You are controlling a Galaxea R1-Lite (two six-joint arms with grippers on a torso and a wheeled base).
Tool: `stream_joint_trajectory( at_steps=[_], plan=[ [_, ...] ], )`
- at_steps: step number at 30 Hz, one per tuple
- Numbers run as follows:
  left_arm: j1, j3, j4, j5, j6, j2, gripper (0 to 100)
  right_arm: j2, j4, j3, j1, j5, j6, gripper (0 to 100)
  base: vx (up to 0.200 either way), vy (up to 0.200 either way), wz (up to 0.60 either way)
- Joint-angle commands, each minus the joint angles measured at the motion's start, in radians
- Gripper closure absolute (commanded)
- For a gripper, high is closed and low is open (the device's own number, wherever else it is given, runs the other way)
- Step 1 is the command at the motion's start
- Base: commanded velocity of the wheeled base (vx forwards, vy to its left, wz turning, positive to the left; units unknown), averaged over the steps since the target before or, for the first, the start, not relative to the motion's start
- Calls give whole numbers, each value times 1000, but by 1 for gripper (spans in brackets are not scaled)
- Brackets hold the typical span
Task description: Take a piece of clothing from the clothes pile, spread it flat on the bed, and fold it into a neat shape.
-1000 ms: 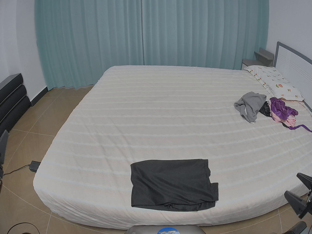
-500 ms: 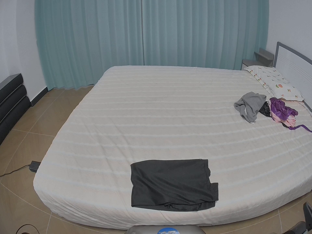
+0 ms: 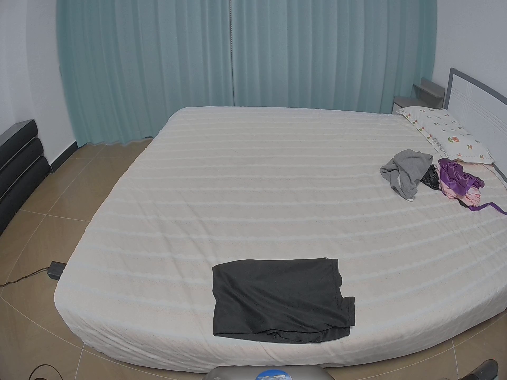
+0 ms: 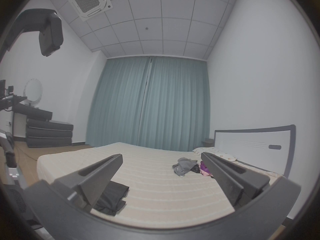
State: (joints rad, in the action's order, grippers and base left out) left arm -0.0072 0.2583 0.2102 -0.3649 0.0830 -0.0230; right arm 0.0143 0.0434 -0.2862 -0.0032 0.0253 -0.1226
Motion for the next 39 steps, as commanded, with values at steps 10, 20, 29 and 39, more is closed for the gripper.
stream_joint_trajectory(
  at_steps=[10,20,29,39],
  plan=[
    [4,-258,173,149,-28,17,0,-13,-390,286,2,-70,-20,0,0,0,0],
    [6,-258,-86,219,-91,17,0,-13,-129,286,2,-93,1,0,0,0,0],
    [4,-258,-146,322,-92,15,0,-13,-120,286,0,-99,17,0,0,0,0],
    [4,-258,-149,376,-108,15,0,-13,-111,286,2,-191,29,0,0,0,0]
  ],
)
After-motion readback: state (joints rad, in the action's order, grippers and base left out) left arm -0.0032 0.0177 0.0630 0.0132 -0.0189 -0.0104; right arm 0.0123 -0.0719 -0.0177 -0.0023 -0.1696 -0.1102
